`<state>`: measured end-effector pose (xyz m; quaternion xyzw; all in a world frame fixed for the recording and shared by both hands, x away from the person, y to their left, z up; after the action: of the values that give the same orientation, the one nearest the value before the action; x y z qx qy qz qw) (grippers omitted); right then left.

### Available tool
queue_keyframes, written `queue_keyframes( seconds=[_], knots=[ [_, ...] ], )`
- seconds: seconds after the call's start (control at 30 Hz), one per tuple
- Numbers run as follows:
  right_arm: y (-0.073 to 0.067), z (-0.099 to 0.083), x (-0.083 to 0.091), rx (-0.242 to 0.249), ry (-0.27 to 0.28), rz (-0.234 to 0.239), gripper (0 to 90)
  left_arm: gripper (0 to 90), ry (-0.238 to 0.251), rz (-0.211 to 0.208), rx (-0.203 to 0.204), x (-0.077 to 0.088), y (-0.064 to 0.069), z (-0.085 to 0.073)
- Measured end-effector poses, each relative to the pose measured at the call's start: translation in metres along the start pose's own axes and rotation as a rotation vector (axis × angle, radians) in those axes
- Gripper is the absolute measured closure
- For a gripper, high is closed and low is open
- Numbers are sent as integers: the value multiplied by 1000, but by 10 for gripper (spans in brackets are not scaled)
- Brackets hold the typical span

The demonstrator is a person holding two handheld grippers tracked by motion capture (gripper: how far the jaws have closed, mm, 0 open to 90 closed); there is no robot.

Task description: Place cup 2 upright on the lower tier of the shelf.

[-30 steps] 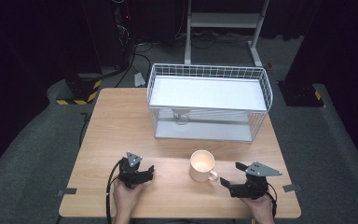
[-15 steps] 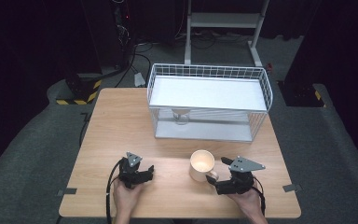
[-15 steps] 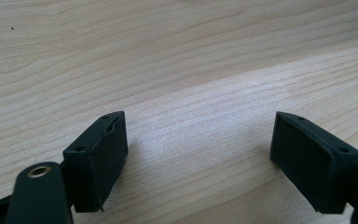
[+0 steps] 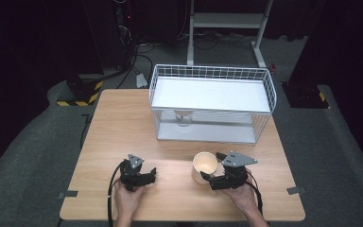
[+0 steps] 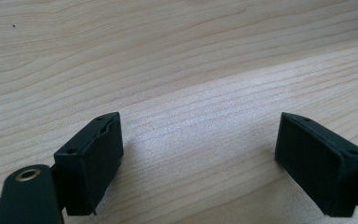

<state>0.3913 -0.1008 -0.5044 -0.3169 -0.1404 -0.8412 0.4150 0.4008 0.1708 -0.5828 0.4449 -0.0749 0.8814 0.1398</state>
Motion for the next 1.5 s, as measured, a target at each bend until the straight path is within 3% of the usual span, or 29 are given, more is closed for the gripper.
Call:
queue_keyframes(
  seconds=[0.4, 0.87, 1.5],
  knots=[
    [0, 5, -15, 23, -40, -30, 86, 152, -2, 0, -1, 0, 0, 0],
    [1, 2, -31, -18, -79, -13, 86, 154, -2, 1, -1, 0, 0, 0],
    [0, 0, -27, -22, -64, -17, 100, 159, -2, 2, 3, 0, 0, 0]
  ],
)
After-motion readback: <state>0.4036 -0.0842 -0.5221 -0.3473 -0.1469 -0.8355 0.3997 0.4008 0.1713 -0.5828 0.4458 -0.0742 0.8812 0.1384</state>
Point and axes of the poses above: each handheld gripper's, and its own axes: x roughly backward along the jaws, z roughly out of its top, y roughly to its right, the point moved 8 cm from there along -x, roughly forward along the jaws, and after that the axes turned 11 degrees about -y, right-handed, at the moved point
